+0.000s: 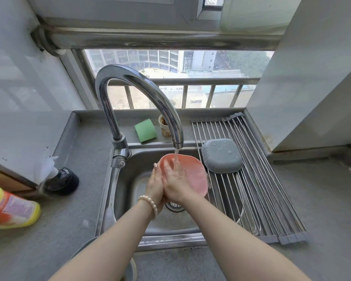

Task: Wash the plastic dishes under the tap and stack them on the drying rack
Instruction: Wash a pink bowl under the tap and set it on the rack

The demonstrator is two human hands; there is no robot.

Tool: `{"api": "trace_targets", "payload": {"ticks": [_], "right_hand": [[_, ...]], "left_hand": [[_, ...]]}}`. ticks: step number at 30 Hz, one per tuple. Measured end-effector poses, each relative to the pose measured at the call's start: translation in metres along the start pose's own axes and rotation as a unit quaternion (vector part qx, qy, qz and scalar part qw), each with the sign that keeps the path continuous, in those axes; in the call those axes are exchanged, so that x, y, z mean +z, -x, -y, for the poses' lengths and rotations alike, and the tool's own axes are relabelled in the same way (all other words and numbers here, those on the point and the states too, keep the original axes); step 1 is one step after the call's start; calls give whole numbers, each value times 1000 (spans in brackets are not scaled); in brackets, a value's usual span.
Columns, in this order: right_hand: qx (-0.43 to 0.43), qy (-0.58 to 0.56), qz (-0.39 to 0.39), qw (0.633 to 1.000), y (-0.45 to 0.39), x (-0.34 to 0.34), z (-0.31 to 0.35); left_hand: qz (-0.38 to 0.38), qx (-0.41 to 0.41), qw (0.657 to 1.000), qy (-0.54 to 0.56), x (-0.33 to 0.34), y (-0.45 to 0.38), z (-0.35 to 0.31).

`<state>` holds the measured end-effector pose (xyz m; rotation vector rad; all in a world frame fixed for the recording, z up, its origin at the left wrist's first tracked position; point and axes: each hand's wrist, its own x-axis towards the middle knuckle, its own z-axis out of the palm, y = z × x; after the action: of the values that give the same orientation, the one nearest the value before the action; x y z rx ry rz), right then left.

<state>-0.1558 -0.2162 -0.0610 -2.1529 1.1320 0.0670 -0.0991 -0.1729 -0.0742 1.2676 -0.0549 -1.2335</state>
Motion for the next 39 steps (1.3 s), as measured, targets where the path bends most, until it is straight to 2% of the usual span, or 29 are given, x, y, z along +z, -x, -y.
{"api": "trace_targets", "payload": {"ticks": [3, 6, 8, 10, 13, 16, 18, 21, 25, 27, 29, 32, 34, 36, 39], "right_hand": [[-99, -54, 53, 992, 3, 8, 1], [-152, -72, 54, 984, 3, 8, -1], [-181, -25, 50, 982, 1, 6, -2], [-191, 67, 53, 978, -4, 1, -2], [-157, 212, 52, 963, -15, -11, -12], [-15, 277, 17, 961, -21, -15, -32], [88, 258, -22, 962, -23, -16, -36], [125, 223, -47, 966, -21, -25, -34], [129, 128, -27, 983, -21, -39, -38], [132, -1, -29, 991, -19, -46, -40], [132, -116, -45, 983, -14, -53, -42], [72, -93, -119, 986, -7, -53, -46], [14, -103, -149, 983, 0, -47, -48], [-19, -124, -169, 978, 5, -38, -55], [35, -181, -174, 967, 11, -25, -63]], "left_hand": [[0, -43, 996, 78, -15, -7, 2], [12, -67, 990, 120, -18, -7, 3], [6, -53, 992, 118, -15, -4, 1], [4, -57, 996, 62, -15, -4, 0], [4, -87, 996, -34, -21, -5, -2], [-34, -77, 993, -77, -21, -5, -2], [-69, -46, 989, -120, -20, -5, 0], [-114, 17, 977, -181, -26, -15, 7], [-159, 10, 970, -186, -40, -17, 10], [-189, 1, 963, -193, -50, -26, 17], [-202, -8, 954, -220, -52, -32, 24], [-195, -3, 934, -299, -44, -37, 28], [-193, 32, 931, -308, -38, -36, 26], [-188, 102, 924, -318, -34, -36, 20], [-153, 182, 906, -351, -24, -27, 4]]}}
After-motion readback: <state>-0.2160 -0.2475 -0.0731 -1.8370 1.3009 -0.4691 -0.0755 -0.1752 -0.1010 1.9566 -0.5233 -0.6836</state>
